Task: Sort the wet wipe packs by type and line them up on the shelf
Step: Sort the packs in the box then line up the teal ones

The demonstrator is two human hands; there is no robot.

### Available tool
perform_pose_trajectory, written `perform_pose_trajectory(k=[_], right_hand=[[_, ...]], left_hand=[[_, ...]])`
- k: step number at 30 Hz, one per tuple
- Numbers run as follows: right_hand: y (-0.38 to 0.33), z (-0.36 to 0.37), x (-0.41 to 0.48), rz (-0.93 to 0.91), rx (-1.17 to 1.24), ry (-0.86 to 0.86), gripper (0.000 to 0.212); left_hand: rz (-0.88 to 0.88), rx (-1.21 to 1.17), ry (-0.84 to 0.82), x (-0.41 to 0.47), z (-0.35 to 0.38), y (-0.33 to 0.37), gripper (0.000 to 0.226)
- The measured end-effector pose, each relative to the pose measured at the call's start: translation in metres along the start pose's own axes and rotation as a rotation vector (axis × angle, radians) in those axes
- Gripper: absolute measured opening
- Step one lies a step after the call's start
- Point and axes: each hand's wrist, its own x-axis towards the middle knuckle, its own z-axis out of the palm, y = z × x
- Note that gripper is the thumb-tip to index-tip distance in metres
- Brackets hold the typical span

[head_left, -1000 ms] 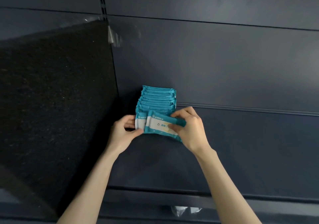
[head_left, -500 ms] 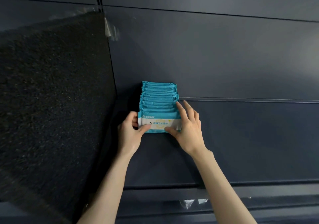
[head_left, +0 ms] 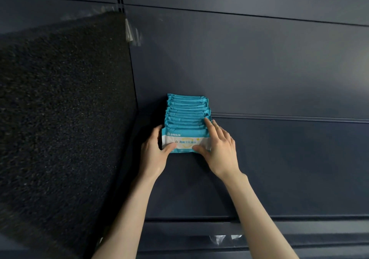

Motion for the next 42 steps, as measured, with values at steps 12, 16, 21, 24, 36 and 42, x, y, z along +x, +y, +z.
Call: perform_pose_trajectory(k=[12,16,21,24,36,42], right_hand=[[-0.008,-0.011,0.001,0.015,-0.030,-0.086,0.085],[-0.012,-0.025,-0.008,0.034,0.019,-0.070,0.080],[-0.003,-0.056,-0.037,0.070,0.041,0.088,0.053],[0.013,-0.076,-0.064,0.105,0.035,0.239,0.039],[0.130,-0.161,-0.284,0.427,-0.102,0.399,0.027],[0.188,-0.180,-0.433,0.640,-0.148,0.336,0.027]], left_hand=[[0.009,0.161,0.022,-0.005,-0.005,0.016,0.064],[0.137,0.235,0.070,-0.015,-0.012,0.033,0.068],[0.364,0.285,0.107,-0.026,-0.008,0.059,0.049],[0.463,0.264,0.040,-0.042,0.004,0.081,0.041],[0.665,0.117,-0.460,-0.214,0.149,0.142,0.039],[0.647,0.134,-0.777,-0.346,0.218,0.141,0.041]])
